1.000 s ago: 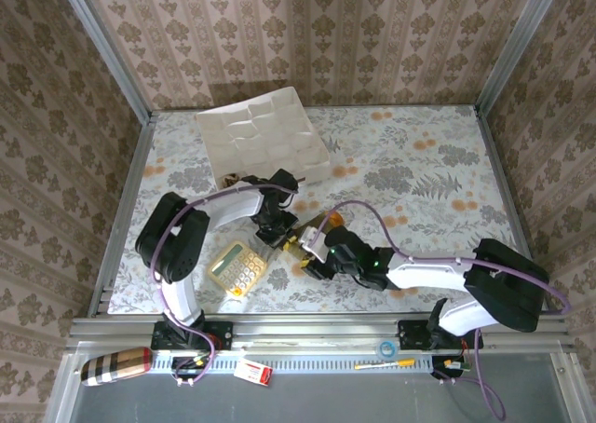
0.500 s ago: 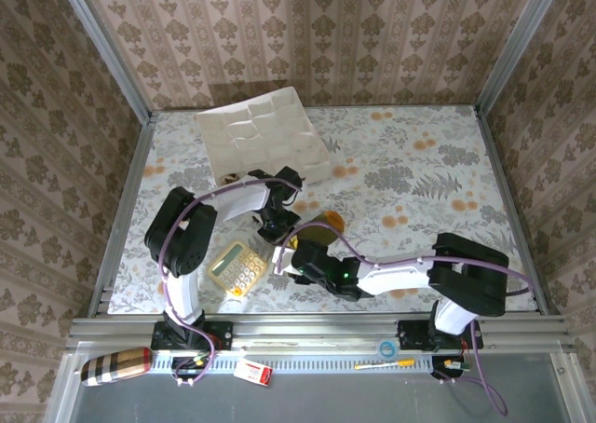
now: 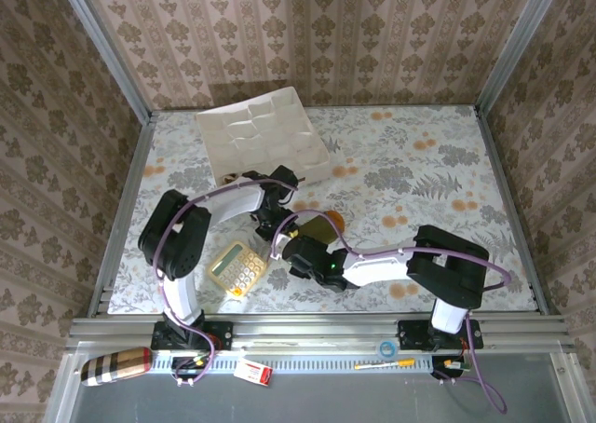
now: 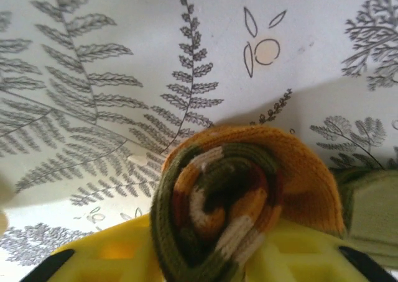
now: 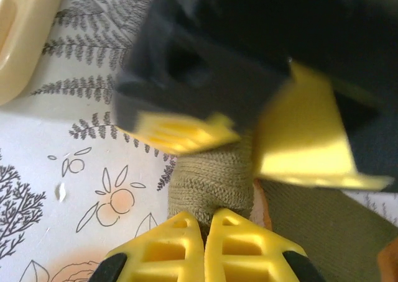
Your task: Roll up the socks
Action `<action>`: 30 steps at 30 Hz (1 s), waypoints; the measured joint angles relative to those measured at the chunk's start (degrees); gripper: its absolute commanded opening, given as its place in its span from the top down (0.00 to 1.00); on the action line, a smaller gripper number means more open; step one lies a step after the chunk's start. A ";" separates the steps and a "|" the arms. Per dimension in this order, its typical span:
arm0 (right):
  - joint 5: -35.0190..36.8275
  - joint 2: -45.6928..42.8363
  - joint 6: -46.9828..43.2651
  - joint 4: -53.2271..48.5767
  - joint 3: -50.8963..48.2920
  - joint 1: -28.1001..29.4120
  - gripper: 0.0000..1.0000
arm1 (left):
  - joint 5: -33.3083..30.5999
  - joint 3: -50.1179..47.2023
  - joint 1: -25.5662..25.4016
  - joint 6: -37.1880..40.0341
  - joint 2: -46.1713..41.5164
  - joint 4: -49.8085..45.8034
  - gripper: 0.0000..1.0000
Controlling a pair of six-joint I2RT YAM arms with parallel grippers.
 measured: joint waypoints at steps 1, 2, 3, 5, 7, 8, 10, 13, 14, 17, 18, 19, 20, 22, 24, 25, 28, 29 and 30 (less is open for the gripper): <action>-1.05 -0.24 1.16 -0.07 -0.20 -0.48 1.00 | -0.24 -0.04 0.39 0.22 -0.83 0.02 0.52; -2.29 -0.68 2.43 0.04 -0.61 -1.14 1.00 | -0.50 -0.11 0.90 0.39 -1.92 0.17 0.50; -3.63 -1.27 3.72 0.42 -1.29 -1.84 1.00 | -0.72 -0.20 1.46 0.72 -3.23 0.42 0.49; -6.29 -2.64 5.81 1.88 -3.23 -3.19 1.00 | -1.05 -0.42 2.38 1.27 -5.60 1.16 0.48; -9.16 -4.02 7.65 3.98 -5.44 -4.61 1.00 | -1.38 -0.74 3.23 1.90 -7.65 2.36 0.48; -10.67 -4.70 8.50 5.33 -6.62 -5.38 1.00 | -1.36 -1.16 3.54 2.23 -8.61 3.23 0.48; -13.20 -5.73 9.92 7.93 -8.76 -6.62 1.00 | -1.33 -2.14 3.69 3.02 -9.77 4.66 0.48; -16.76 -7.13 11.91 12.26 -12.15 -8.24 1.00 | -1.27 -4.33 3.52 4.11 -10.88 6.54 0.50; -18.01 -7.50 12.59 13.84 -13.31 -8.90 1.00 | -1.16 -5.14 3.37 4.61 -11.17 7.10 0.52; -21.62 -7.91 15.04 18.38 -16.06 -10.91 1.00 | -1.07 -6.84 2.32 5.99 -11.61 8.61 0.54; -22.84 -7.91 15.82 19.74 -16.83 -11.63 1.00 | -1.07 -7.21 1.81 6.38 -11.63 8.98 0.54; -24.06 -7.89 16.68 21.03 -17.53 -12.33 1.00 | -1.07 -7.56 1.25 6.75 -11.63 9.40 0.55; -25.20 -7.89 17.42 22.25 -18.21 -13.00 1.00 | -1.07 -7.91 0.72 7.15 -11.63 9.81 0.55; -27.21 -7.69 18.93 24.57 -19.32 -14.14 1.00 | -1.09 -8.63 -0.35 7.96 -11.65 11.10 0.56; -28.68 -7.30 20.20 26.14 -19.82 -14.88 1.00 | -1.16 -9.11 -1.51 8.96 -11.65 12.50 0.57; -29.07 -7.08 20.81 26.58 -19.89 -15.13 1.00 | -1.22 -9.25 -1.90 9.35 -11.65 12.96 0.57; -30.32 -6.54 22.77 27.63 -20.11 -15.85 1.00 | -1.40 -9.77 -2.84 10.43 -11.65 14.29 0.58; -30.69 -6.43 23.52 28.24 -20.41 -16.11 1.00 | -1.38 -10.19 -2.95 10.64 -11.65 14.93 0.58; -31.10 -6.27 24.37 29.09 -20.79 -16.39 1.00 | -1.38 -10.80 -2.99 10.75 -11.65 15.65 0.57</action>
